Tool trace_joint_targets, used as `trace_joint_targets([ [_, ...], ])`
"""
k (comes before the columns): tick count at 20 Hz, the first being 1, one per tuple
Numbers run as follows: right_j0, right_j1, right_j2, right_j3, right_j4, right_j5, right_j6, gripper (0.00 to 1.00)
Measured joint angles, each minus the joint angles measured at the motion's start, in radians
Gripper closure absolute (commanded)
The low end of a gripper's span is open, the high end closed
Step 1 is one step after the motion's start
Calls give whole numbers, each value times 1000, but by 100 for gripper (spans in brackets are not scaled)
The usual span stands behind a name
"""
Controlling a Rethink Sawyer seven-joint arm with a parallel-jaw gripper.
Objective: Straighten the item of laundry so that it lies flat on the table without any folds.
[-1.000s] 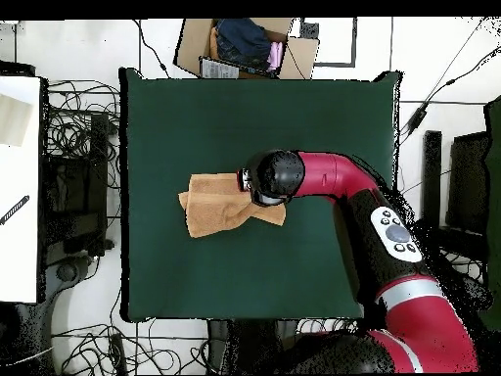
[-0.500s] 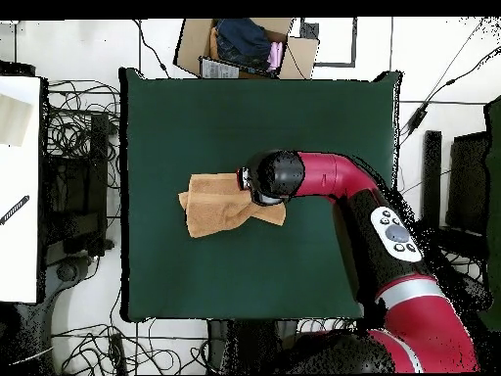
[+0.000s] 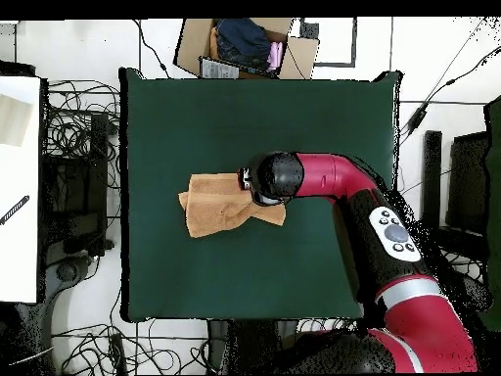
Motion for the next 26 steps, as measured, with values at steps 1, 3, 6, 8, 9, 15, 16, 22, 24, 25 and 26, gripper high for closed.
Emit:
trace_joint_targets([
  [1, 0, 0, 0, 0, -5, -1, 0, 0],
  [3, 0, 0, 0, 0, -14, -4, 0, 0],
  [6, 0, 0, 0, 0, -26, -5, 0, 0],
  [8, 0, 0, 0, 0, -32, -5, 0, 0],
  [9, 0, 0, 0, 0, -34, -5, 0, 0],
  [15, 0, 0, 0, 0, -42, -5, 0, 0],
  [16, 0, 0, 0, 0, -44, -5, 0, 0],
  [22, 0, 0, 0, 0, -48, -5, 0, 0],
  [24, 0, 0, 0, 0, -48, -5, 0, 0],
  [25, 0, 0, 0, 0, -48, -5, 0, 0],
  [26, 0, 0, 0, 0, -48, -5, 0, 0],
])
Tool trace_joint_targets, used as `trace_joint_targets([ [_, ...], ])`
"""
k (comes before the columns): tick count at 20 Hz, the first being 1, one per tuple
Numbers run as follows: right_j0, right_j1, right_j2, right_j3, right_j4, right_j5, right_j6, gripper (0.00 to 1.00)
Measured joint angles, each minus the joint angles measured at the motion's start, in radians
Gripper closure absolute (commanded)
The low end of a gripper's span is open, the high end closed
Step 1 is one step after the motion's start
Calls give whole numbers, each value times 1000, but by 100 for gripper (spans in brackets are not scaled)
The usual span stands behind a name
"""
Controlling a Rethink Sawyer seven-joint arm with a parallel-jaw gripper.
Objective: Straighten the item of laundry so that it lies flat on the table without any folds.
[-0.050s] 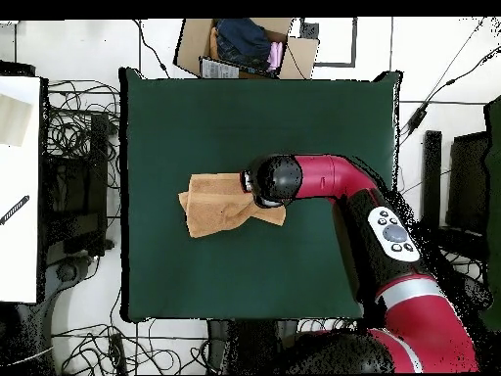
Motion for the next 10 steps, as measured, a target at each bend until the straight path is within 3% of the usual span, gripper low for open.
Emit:
trace_joint_targets([
  [10, 0, 1, 0, 0, 0, -5, 0, 0],
])
